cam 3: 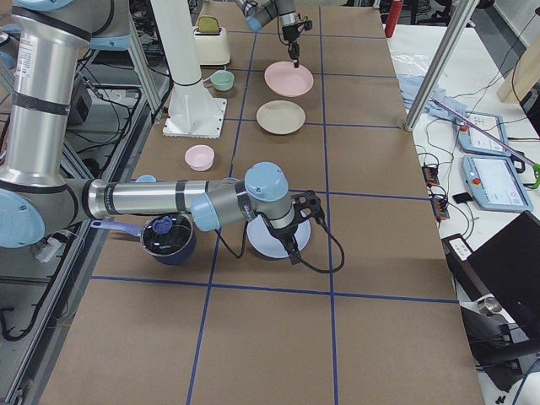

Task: Stack three plates with pink and blue
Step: 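Grasp the pink plate rim with the left gripper and carry it onto the cream plate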

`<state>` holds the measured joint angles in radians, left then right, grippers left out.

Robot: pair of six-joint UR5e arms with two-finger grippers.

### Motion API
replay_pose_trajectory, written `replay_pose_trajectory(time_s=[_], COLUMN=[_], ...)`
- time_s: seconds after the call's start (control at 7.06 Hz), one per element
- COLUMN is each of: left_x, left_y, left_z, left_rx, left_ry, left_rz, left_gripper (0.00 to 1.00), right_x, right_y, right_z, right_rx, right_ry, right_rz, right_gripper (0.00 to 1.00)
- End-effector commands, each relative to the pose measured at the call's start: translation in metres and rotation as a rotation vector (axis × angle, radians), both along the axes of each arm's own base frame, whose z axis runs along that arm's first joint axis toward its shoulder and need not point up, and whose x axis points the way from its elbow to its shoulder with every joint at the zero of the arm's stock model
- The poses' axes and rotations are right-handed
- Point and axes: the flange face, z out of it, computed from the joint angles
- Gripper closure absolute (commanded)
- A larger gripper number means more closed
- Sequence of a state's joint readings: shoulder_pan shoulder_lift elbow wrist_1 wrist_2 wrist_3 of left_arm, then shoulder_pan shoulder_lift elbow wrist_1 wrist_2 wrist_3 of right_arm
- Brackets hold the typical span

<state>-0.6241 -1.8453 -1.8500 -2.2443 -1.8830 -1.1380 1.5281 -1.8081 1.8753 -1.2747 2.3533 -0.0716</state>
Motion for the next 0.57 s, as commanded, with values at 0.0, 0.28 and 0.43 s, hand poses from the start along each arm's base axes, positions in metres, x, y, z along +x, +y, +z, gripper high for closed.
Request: replay_pose_trajectory(time_s=[0.0, 0.28, 0.43], left_x=[0.091, 0.107, 0.107], left_y=[0.017, 0.026, 0.026], left_z=[-0.027, -0.023, -0.021], left_rx=[-0.067, -0.069, -0.058], left_ry=[0.006, -0.007, -0.013], left_rz=[-0.017, -0.007, -0.002], left_gripper=[1.0, 1.0, 0.08], right_x=[0.0, 0.0, 0.0], right_y=[0.0, -0.001, -0.002], right_z=[0.0, -0.001, -0.001], right_rx=[-0.002, -0.002, -0.003], right_ry=[0.0, -0.001, -0.001], right_rz=[0.002, 0.004, 0.005], right_gripper=[0.0, 0.0, 0.0])
